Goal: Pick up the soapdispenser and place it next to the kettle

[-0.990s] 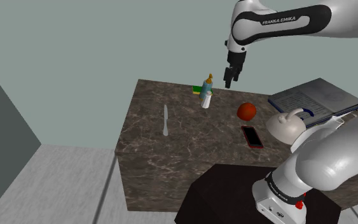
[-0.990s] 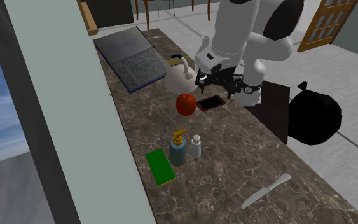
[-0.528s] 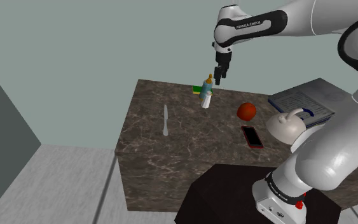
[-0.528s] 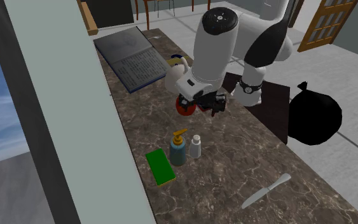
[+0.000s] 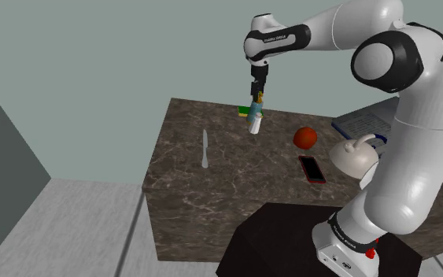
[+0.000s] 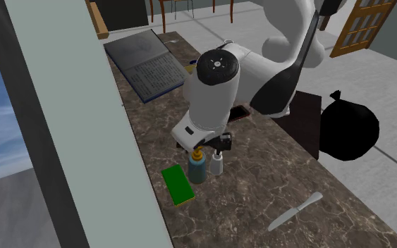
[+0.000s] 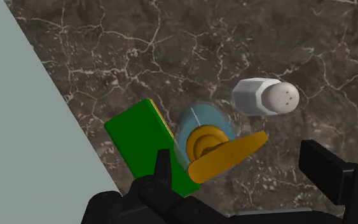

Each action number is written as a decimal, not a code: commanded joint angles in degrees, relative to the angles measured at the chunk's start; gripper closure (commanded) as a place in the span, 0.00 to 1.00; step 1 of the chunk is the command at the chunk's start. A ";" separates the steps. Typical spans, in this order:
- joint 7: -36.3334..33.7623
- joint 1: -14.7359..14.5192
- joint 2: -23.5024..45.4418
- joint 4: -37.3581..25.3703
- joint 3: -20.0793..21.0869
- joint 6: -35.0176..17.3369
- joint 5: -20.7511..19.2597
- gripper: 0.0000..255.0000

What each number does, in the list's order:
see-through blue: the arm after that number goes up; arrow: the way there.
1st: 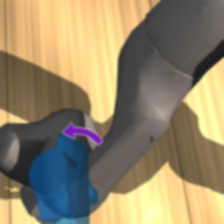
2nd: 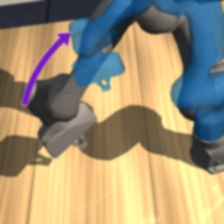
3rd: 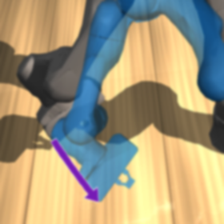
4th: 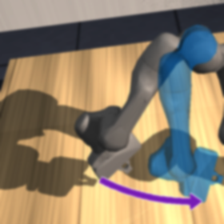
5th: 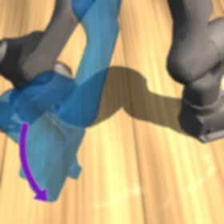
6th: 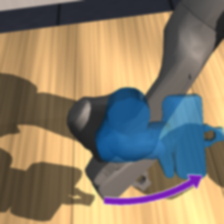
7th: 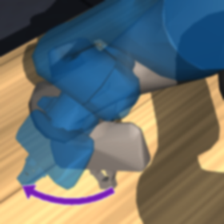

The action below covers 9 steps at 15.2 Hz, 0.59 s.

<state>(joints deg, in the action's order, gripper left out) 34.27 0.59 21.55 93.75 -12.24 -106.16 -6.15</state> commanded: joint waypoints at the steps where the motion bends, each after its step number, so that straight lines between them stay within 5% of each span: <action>1: 1.87 0.54 5.12 -6.01 0.42 0.80 0.45 0.00; 9: 1.77 0.98 5.91 -1.35 0.36 -4.69 0.39 0.00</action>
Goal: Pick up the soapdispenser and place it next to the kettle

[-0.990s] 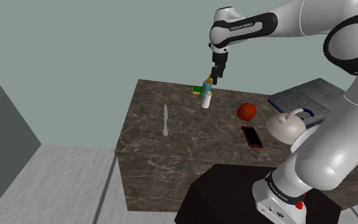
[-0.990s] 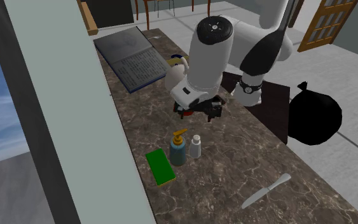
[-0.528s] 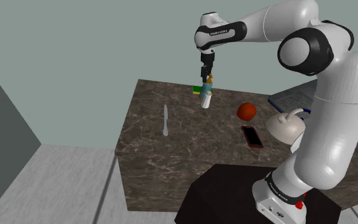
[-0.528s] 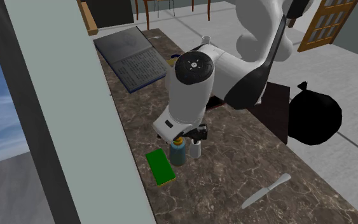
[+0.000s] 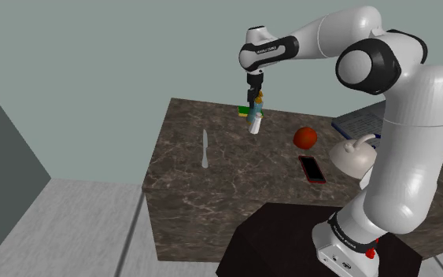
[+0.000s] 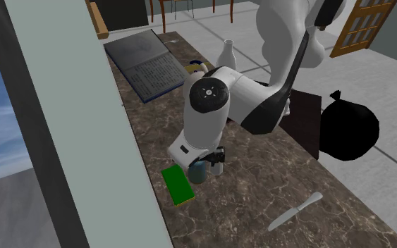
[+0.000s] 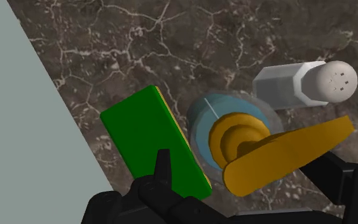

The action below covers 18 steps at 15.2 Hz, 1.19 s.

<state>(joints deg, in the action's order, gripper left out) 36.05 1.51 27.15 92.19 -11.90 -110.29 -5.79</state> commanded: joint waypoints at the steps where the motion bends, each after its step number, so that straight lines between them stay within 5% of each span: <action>1: 0.00 0.06 0.32 0.21 0.01 -0.56 0.03 0.00; 8: 0.00 0.06 0.32 0.20 0.01 -0.55 0.03 0.00; 9: 0.00 0.06 0.32 0.20 0.01 -0.55 0.03 1.00; 18: 0.00 0.07 0.32 0.20 0.01 -0.55 0.03 1.00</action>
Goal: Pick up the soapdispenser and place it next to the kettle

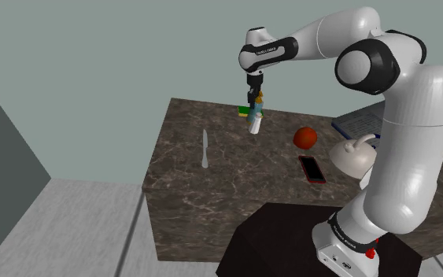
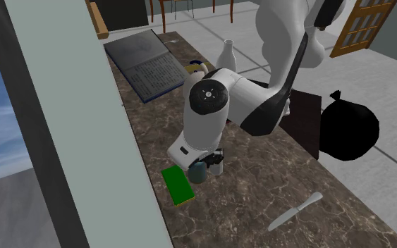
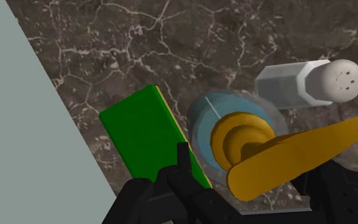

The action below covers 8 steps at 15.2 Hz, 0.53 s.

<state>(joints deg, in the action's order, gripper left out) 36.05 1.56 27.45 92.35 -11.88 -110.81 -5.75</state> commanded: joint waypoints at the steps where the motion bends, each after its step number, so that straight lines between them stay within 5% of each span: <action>1: 0.07 -0.01 -0.28 -0.29 -0.03 0.59 -0.03 1.00; 8: 0.60 -0.13 -2.09 -3.06 -0.18 5.11 -0.19 1.00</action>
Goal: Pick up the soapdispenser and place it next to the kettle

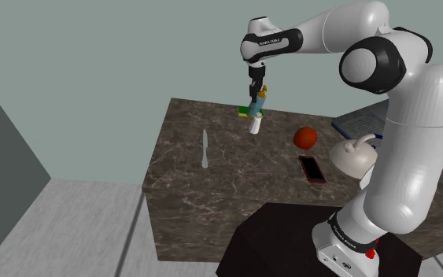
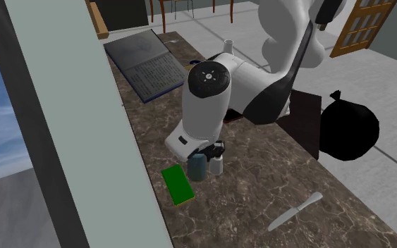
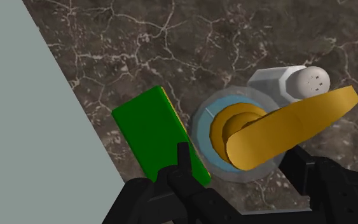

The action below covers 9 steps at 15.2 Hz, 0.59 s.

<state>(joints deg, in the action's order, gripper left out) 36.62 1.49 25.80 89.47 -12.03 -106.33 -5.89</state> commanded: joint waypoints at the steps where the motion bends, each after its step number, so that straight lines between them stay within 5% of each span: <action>1: 0.11 -0.07 -0.65 -0.64 -0.04 1.29 -0.08 1.00; 9: 0.81 -0.12 -1.96 -4.88 -0.18 6.77 -0.18 1.00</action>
<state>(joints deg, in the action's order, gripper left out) 37.37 1.40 24.26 84.66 -12.18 -100.05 -6.00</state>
